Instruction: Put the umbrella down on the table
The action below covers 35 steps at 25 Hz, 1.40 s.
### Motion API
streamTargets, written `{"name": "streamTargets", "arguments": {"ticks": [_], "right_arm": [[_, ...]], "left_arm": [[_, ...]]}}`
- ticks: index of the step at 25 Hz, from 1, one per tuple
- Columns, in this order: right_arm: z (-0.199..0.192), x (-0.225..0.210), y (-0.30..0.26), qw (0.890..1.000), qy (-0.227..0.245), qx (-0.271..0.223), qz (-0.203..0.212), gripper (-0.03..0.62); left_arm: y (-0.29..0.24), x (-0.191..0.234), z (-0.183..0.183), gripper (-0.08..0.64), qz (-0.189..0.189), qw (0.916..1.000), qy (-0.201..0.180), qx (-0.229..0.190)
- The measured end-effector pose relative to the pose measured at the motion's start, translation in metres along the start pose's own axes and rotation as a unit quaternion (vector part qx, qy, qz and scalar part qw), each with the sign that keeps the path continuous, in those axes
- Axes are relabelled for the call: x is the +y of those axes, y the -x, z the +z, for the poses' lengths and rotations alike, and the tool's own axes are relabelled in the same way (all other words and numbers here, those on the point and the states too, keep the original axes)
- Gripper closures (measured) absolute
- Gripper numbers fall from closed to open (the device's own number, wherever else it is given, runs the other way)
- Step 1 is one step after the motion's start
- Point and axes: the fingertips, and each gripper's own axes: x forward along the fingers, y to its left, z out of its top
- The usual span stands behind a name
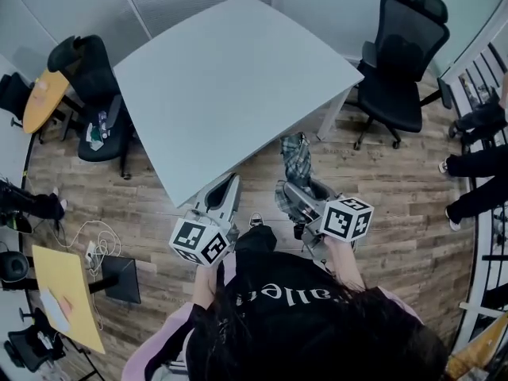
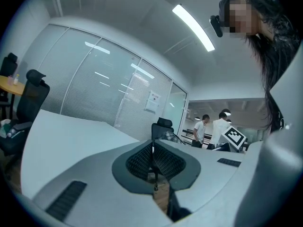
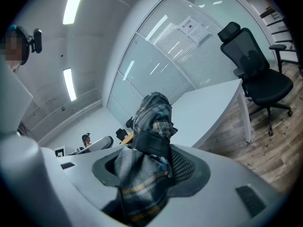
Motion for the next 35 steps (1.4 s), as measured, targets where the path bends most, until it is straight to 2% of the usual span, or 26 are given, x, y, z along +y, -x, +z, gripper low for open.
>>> {"name": "streamTargets", "arguments": {"ticks": [3,4,5,8,9,10,12,14,16,17,20,21,22,29,35], "right_arm": [[0.012,-0.005,-0.018,1.000,-0.001,0.000,-0.007,0.364],[0.020,-0.007,-0.039,1.000,-0.002,0.002,-0.009,0.364],[0.035,-0.010,-0.080,1.000,-0.002,0.007,-0.010,0.365],[0.108,-0.025,-0.282,0.999,-0.005,0.034,-0.013,0.364],[0.125,-0.029,-0.333,0.999,-0.005,0.043,-0.015,0.365],[0.136,-0.032,-0.364,0.999,-0.005,0.049,-0.017,0.365],[0.142,-0.035,-0.386,0.998,-0.002,0.053,-0.021,0.364],[0.142,-0.035,-0.390,0.998,0.004,0.053,-0.025,0.365],[0.134,-0.034,-0.359,0.998,0.011,0.047,-0.031,0.365],[0.121,-0.032,-0.317,0.999,0.013,0.040,-0.035,0.365],[0.065,-0.021,-0.149,0.999,0.016,0.022,-0.045,0.365],[0.056,-0.020,-0.121,0.999,0.017,0.020,-0.047,0.365],[0.054,-0.021,-0.112,0.998,0.019,0.021,-0.049,0.365],[0.068,-0.043,-0.132,0.998,0.019,0.034,-0.044,0.365],[0.098,-0.072,-0.167,0.997,0.033,0.065,-0.019,0.365]], "left_arm": [[-0.012,0.017,0.005,0.532,-0.002,1.0000,0.000,0.005],[-0.021,0.039,0.011,0.532,0.000,1.0000,0.002,0.007],[-0.039,0.078,0.021,0.532,0.002,0.9999,0.006,0.009],[-0.120,0.271,0.070,0.532,0.017,0.9994,0.027,0.014],[-0.141,0.319,0.082,0.532,0.020,0.9991,0.033,0.015],[-0.154,0.348,0.089,0.532,0.021,0.9990,0.037,0.015],[-0.163,0.369,0.093,0.532,0.018,0.9989,0.040,0.015],[-0.165,0.372,0.092,0.532,0.015,0.9990,0.040,0.014],[-0.157,0.344,0.084,0.532,0.006,0.9993,0.035,0.014],[-0.142,0.304,0.075,0.532,-0.001,0.9995,0.030,0.014],[-0.080,0.146,0.037,0.532,-0.020,0.9996,0.020,0.011],[-0.069,0.120,0.030,0.532,-0.021,0.9995,0.020,0.010],[-0.065,0.112,0.027,0.532,-0.021,0.9995,0.022,0.010],[-0.073,0.126,0.022,0.532,0.007,0.9995,0.025,0.014],[-0.091,0.152,0.026,0.532,0.069,0.9973,0.024,0.007]]}}
